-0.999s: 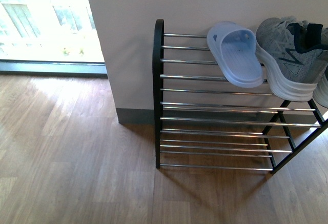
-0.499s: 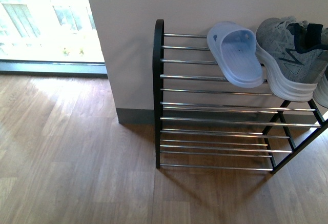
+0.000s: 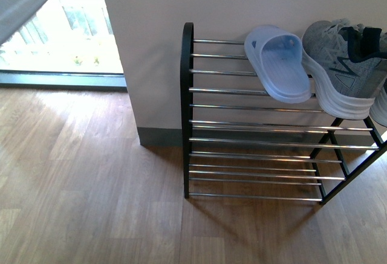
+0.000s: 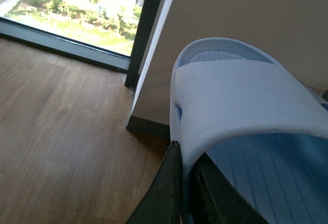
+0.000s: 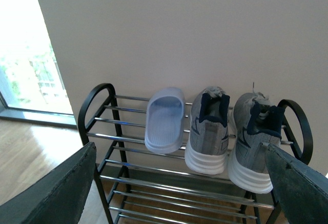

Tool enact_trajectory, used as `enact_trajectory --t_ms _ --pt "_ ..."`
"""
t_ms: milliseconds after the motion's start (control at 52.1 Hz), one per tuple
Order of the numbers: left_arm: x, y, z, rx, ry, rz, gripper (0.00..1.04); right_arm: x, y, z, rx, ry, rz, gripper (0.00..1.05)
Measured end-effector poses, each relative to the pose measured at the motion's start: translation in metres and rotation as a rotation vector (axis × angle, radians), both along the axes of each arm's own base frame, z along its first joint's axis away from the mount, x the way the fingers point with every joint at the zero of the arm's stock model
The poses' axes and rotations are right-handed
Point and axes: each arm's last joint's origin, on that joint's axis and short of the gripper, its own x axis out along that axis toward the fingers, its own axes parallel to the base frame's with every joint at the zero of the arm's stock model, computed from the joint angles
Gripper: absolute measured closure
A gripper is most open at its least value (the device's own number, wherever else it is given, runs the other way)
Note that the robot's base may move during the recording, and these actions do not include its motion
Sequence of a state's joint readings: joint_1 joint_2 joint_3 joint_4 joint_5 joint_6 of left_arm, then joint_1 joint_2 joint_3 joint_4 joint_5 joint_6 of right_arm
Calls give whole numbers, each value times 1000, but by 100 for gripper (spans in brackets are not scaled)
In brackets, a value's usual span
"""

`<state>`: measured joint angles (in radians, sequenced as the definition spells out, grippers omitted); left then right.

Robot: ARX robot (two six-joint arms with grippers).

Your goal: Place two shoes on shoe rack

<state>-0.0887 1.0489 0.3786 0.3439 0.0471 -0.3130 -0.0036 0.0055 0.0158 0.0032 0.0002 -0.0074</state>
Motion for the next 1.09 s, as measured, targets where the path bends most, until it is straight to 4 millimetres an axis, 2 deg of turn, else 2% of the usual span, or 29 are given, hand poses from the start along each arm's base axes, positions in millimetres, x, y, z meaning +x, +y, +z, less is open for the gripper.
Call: enact_trajectory --t_ms 192,326,422,557,749,1095 --pt "51 -9 -18 71 69 -123 103 0 0 0 0 0 0 9" --pt "76 -13 -28 101 100 -171 103 0 0 0 0 0 0 9" --pt "92 -17 -31 118 105 -209 103 0 0 0 0 0 0 9" --pt "127 -27 -33 154 95 -284 103 0 0 0 0 0 0 9" --pt "177 -58 -39 177 72 -379 103 0 0 0 0 0 0 9" --pt "223 -104 -58 192 61 -444 103 0 0 0 0 0 0 9"
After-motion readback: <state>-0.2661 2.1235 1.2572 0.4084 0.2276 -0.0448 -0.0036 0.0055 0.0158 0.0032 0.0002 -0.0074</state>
